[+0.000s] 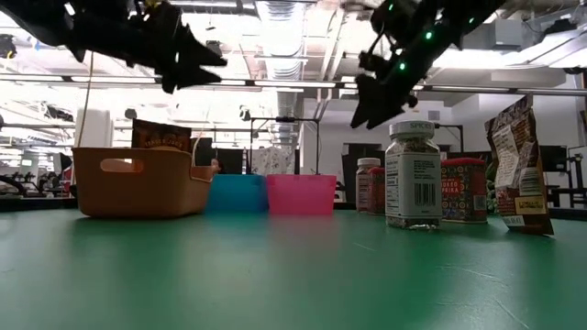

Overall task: Sort spices by type
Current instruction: Put the top white seasoning bottle into the red bin

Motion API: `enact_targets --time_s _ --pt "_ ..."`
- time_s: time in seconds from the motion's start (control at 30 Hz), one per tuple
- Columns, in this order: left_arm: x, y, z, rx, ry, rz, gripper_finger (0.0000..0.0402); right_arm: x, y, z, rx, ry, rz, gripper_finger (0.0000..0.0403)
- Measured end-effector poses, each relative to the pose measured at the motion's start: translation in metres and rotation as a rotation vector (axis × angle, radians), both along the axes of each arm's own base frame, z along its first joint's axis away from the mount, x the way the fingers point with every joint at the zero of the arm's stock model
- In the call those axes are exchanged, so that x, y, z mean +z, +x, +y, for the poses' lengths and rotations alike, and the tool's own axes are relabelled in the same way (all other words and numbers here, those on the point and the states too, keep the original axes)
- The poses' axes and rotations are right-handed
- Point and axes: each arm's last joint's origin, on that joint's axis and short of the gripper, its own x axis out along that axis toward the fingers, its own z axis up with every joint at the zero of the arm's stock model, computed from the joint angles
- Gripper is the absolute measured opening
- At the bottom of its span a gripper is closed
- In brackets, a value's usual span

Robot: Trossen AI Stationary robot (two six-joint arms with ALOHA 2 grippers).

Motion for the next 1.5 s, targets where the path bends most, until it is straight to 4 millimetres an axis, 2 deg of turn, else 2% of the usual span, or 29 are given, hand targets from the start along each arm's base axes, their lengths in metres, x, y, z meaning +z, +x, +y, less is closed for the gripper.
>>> enact_targets --time_s 0.13,0.27,0.7,0.87,1.03,1.27,1.5 --pt "0.009 0.0 0.0 0.003 0.018 -0.055 0.0251 -0.014 -0.003 -0.023 -0.019 0.049 0.037 0.0329" --pt "0.009 0.0 0.0 0.002 0.019 -0.05 0.0251 -0.027 -0.004 -0.038 -0.044 0.089 0.064 0.0329" --pt "0.008 0.0 0.0 0.001 0.067 -0.014 0.0251 -0.063 0.01 -0.057 -0.031 0.203 0.115 0.0328" --pt "0.008 0.0 0.0 0.002 0.067 -0.014 0.0251 -0.066 0.016 -0.061 -0.038 0.211 0.118 0.0293" --pt "0.007 0.0 0.0 0.001 0.086 0.0 0.0252 -0.061 0.014 -0.062 -0.044 0.215 0.123 0.0219" --pt "0.009 -0.005 -0.004 -0.011 0.195 0.049 0.0252 -0.046 0.018 -0.06 -0.024 0.229 0.177 0.0217" --pt "0.013 -0.017 -0.009 -0.01 0.206 0.063 0.0252 0.006 0.036 -0.057 0.044 0.144 0.095 0.0217"
